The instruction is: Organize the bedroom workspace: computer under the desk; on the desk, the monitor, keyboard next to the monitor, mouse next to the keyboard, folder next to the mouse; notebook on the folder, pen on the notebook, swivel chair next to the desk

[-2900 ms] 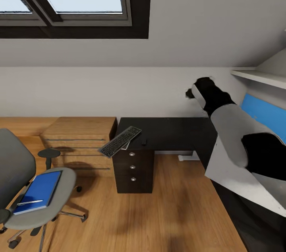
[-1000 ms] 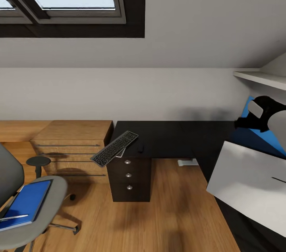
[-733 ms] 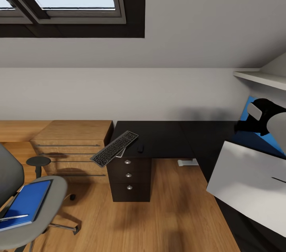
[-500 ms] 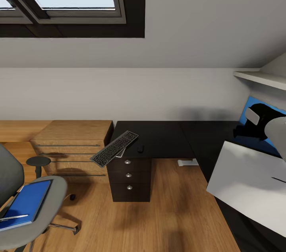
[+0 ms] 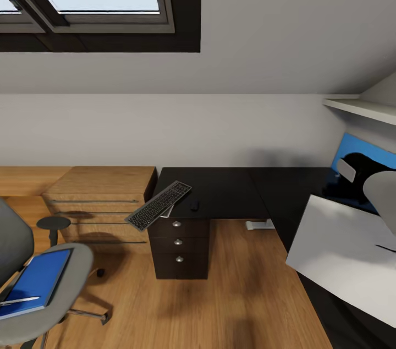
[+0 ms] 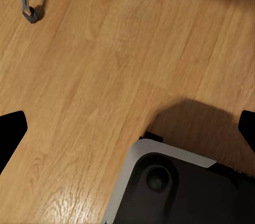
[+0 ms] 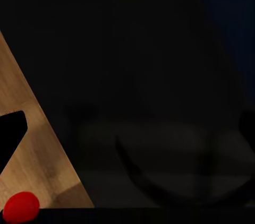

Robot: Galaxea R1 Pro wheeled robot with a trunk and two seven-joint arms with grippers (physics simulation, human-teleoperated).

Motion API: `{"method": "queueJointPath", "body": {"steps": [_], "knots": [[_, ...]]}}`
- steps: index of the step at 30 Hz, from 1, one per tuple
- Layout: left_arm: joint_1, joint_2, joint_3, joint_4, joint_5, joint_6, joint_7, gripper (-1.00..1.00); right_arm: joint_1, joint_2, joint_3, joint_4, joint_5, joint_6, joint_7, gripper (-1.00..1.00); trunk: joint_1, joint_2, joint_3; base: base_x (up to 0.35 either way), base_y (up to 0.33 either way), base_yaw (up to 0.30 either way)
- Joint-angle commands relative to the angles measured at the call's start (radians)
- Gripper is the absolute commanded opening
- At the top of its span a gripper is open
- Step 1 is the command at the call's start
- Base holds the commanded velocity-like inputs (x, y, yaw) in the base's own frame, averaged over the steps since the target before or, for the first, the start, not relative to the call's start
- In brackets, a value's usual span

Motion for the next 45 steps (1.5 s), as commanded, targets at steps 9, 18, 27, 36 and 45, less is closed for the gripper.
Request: {"method": "queueJointPath", "body": {"steps": [9, 18, 27, 36, 45], "knots": [[-0.001, 0.001, 0.003, 0.001, -0.002, -0.003, 0.001, 1.00, 0.004, 0.000, 0.006, 0.002, -0.009, 0.001, -0.006, 1.00, 0.000, -0.002, -0.002, -0.218, 0.000, 0.000], [-0.001, 0.001, 0.003, 0.001, -0.002, -0.003, 0.001, 1.00, 0.005, 0.001, 0.008, 0.000, -0.009, 0.001, -0.006, 1.00, 0.000, -0.002, -0.002, -0.132, 0.000, 0.000], [-0.001, 0.001, 0.002, 0.000, -0.003, -0.003, 0.001, 1.00, 0.005, 0.003, 0.011, -0.006, -0.008, 0.008, -0.005, 1.00, 0.000, -0.002, -0.002, -0.166, 0.010, 0.000], [-0.001, 0.000, 0.001, 0.000, -0.003, -0.003, 0.001, 1.00, 0.005, 0.009, 0.013, -0.049, -0.013, 0.086, 0.110, 1.00, 0.000, -0.002, -0.002, -0.054, 0.033, 0.000], [-0.001, -0.001, 0.001, 0.000, -0.003, -0.003, 0.001, 1.00, 0.005, 0.016, 0.015, -0.143, -0.013, 0.129, 0.215, 1.00, 0.000, -0.002, -0.002, -0.001, 0.001, 0.000]]}}
